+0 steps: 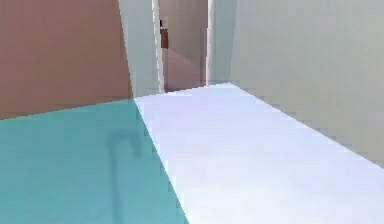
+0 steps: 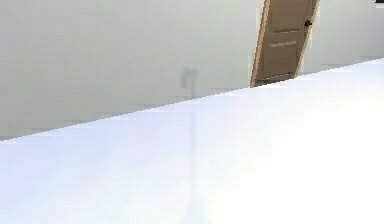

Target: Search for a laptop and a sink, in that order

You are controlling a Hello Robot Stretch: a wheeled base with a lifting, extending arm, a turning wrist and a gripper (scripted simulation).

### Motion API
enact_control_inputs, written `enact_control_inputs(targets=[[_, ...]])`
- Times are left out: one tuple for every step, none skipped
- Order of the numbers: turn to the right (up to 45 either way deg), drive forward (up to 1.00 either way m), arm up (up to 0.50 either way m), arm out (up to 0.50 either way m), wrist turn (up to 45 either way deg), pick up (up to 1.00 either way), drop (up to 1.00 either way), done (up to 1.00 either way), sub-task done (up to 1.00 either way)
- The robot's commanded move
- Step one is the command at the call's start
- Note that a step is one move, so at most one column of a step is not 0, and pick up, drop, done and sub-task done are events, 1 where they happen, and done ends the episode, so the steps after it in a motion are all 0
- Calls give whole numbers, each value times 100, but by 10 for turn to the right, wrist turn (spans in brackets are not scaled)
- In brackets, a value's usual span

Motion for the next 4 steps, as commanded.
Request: enact_control_inputs(targets=[[0, 100, 0, 0, 0, 0, 0, 0, 0], [0, 100, 0, 0, 0, 0, 0, 0, 0], [0, 100, 0, 0, 0, 0, 0, 0, 0], [0, 60, 0, 0, 0, 0, 0, 0, 0]])
